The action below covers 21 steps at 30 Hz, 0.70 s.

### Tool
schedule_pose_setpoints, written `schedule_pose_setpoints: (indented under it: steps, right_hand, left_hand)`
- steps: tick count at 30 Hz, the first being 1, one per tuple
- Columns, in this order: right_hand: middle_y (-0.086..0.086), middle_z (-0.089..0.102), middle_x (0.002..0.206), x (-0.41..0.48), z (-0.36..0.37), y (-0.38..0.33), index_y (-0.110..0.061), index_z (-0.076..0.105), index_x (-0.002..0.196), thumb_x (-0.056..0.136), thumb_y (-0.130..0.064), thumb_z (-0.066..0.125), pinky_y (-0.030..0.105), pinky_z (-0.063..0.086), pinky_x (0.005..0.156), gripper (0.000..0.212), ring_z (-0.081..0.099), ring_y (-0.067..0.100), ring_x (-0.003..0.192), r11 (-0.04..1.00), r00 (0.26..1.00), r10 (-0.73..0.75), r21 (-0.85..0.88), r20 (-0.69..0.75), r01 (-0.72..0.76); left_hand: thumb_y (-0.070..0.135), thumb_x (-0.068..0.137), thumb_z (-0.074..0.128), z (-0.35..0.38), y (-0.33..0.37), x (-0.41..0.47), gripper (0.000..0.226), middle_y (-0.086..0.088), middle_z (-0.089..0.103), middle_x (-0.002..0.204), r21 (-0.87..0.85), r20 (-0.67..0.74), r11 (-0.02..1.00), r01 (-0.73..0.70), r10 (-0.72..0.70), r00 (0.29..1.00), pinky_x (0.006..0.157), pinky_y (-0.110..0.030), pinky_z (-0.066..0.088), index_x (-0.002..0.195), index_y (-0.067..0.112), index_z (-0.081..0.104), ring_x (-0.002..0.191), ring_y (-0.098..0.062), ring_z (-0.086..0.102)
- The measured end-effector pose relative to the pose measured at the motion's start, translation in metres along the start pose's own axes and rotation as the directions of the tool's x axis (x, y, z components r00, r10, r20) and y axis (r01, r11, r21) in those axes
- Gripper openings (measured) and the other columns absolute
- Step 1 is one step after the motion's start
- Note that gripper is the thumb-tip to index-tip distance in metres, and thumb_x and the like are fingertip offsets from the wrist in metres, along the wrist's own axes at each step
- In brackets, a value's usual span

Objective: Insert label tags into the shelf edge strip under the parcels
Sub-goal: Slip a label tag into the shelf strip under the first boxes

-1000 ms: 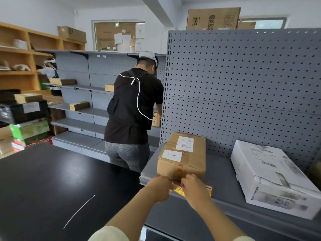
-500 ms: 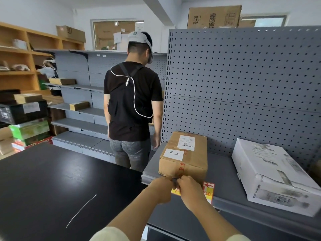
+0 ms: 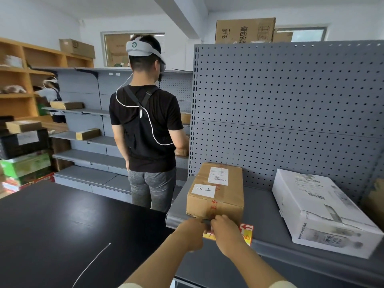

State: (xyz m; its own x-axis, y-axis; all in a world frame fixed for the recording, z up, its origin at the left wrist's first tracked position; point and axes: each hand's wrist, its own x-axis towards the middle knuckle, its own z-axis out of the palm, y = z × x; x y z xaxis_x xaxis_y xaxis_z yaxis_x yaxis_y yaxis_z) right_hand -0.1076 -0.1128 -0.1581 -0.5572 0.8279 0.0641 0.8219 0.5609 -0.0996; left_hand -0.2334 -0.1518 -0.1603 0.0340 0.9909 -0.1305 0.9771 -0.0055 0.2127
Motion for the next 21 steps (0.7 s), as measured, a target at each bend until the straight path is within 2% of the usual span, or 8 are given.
schedule_pose_setpoints:
  steps: [5,9,15,21]
  right_hand:
    - [0.01,0.054,0.129,0.002,-0.008,-0.003,-0.01,0.055,0.125,0.097,-0.008,0.05,0.036,0.042,0.1,0.029,0.05,0.026,0.118,0.978,0.997,-0.08,-0.196,-0.024,0.073]
    - [0.012,0.053,0.131,0.001,-0.01,-0.003,-0.01,0.054,0.126,0.097,-0.003,0.047,0.037,0.04,0.101,0.031,0.047,0.027,0.12,0.954,0.994,-0.112,-0.281,-0.003,0.107]
    - [0.012,0.051,0.134,0.004,-0.014,0.001,-0.009,0.054,0.129,0.096,-0.004,0.048,0.037,0.037,0.105,0.033,0.044,0.027,0.124,0.944,0.991,-0.135,-0.304,-0.009,0.126]
    - [0.01,0.052,0.132,-0.004,-0.02,0.006,-0.009,0.055,0.126,0.096,-0.003,0.048,0.035,0.039,0.102,0.031,0.043,0.026,0.124,0.957,0.991,-0.111,-0.279,-0.078,0.085]
  left_hand:
    - [-0.001,0.083,0.048,-0.001,-0.002,-0.003,0.053,-0.002,0.054,0.135,-0.008,-0.001,1.0,-0.018,0.018,1.0,0.101,-0.041,0.048,0.131,0.021,0.054,0.122,-0.026,0.052]
    - [0.001,0.084,0.049,-0.001,-0.001,-0.003,0.054,-0.004,0.049,0.139,0.029,0.008,0.999,-0.017,0.016,1.0,0.103,-0.042,0.047,0.135,0.02,0.051,0.124,-0.029,0.051]
    - [-0.004,0.086,0.047,-0.001,-0.002,-0.003,0.062,-0.004,0.043,0.146,0.052,-0.006,0.997,-0.053,0.053,0.999,0.108,-0.041,0.042,0.142,0.021,0.043,0.129,-0.029,0.046]
    - [-0.003,0.086,0.05,-0.003,-0.007,-0.009,0.047,-0.004,0.047,0.142,0.038,-0.024,0.999,-0.021,0.022,0.999,0.108,-0.041,0.042,0.127,0.017,0.058,0.126,-0.025,0.05]
